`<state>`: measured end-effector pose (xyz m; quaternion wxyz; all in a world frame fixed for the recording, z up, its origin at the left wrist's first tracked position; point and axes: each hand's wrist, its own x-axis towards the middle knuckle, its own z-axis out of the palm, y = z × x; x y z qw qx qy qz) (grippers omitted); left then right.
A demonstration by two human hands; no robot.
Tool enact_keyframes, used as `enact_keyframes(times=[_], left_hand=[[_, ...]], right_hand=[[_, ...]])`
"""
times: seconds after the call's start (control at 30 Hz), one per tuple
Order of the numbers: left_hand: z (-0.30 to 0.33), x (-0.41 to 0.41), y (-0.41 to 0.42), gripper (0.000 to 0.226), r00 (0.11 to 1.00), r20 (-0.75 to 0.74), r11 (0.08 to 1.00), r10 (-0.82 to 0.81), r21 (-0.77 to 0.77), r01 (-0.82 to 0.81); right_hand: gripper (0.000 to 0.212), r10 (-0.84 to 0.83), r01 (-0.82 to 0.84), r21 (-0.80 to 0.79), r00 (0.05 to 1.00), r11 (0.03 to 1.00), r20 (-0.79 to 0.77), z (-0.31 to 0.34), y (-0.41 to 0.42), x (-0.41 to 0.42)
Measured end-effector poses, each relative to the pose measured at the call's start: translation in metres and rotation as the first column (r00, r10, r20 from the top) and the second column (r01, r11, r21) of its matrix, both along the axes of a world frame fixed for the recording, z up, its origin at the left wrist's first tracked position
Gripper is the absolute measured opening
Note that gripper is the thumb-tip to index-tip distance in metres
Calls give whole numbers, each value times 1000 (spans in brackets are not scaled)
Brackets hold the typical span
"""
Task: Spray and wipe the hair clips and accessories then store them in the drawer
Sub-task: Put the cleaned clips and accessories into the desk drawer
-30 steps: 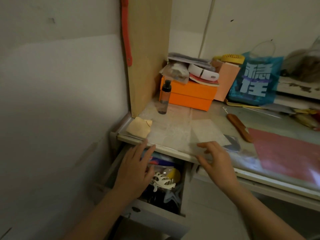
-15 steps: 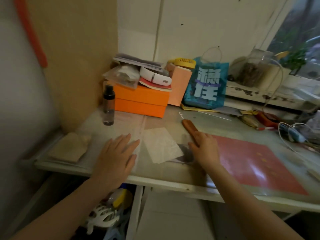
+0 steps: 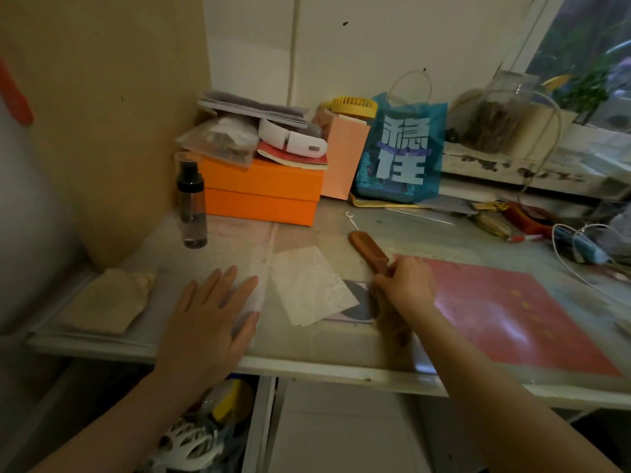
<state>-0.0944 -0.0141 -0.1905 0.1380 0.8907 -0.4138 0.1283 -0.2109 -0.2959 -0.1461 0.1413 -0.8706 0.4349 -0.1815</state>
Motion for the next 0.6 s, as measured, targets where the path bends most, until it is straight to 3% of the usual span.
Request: enact_keyframes(times=[0.23,0.43,0.6], left_hand=[[3,-5,1,56,999,15,999,35,10,-35],[5,-27,36,56,999,-16,997,47,-63,-48],[4,-48,99,58,983,-105,969,153,-178,-170]], right_hand=[[9,55,-86,216,988,973,147,12,31,-34],[20,227,-259,157,955,953,192,18,73,-58],[12,486,-522,99,836,847,256,22,131,-66]])
